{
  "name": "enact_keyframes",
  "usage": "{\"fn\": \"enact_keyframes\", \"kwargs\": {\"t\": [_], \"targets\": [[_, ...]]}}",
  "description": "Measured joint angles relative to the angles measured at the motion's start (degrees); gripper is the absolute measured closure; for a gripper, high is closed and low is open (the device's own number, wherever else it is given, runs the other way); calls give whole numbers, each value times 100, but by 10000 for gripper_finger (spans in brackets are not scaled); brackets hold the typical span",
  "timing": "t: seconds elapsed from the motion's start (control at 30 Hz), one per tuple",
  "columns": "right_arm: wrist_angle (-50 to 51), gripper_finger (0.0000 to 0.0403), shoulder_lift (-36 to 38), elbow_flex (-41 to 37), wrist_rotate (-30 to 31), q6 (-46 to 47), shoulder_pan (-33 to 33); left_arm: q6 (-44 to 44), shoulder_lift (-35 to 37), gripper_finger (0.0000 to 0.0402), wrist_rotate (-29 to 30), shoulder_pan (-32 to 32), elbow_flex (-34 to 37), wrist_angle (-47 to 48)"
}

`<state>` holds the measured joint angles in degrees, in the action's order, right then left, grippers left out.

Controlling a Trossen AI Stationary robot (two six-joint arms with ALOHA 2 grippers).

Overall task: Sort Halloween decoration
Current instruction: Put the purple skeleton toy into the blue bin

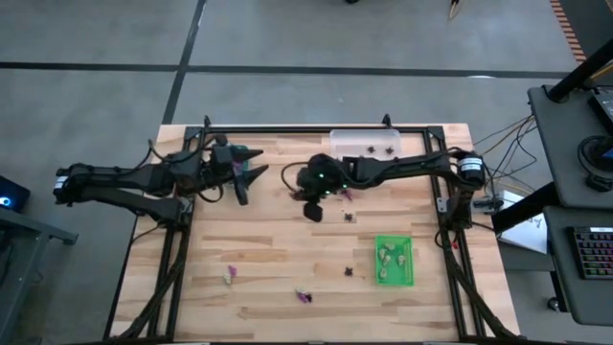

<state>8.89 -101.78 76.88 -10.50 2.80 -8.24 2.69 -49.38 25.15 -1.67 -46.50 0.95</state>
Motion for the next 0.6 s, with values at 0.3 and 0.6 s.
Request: {"fn": "enact_keyframes", "kwargs": {"t": [0.3,0.6], "targets": [[-3108,394,-835,86,-182,-591,-49,-117,431,210,-2,0,-68,63],[-4990,394,-1767,667,-175,-949,-303,-279,796,210,-9,0,-68,95]]}}
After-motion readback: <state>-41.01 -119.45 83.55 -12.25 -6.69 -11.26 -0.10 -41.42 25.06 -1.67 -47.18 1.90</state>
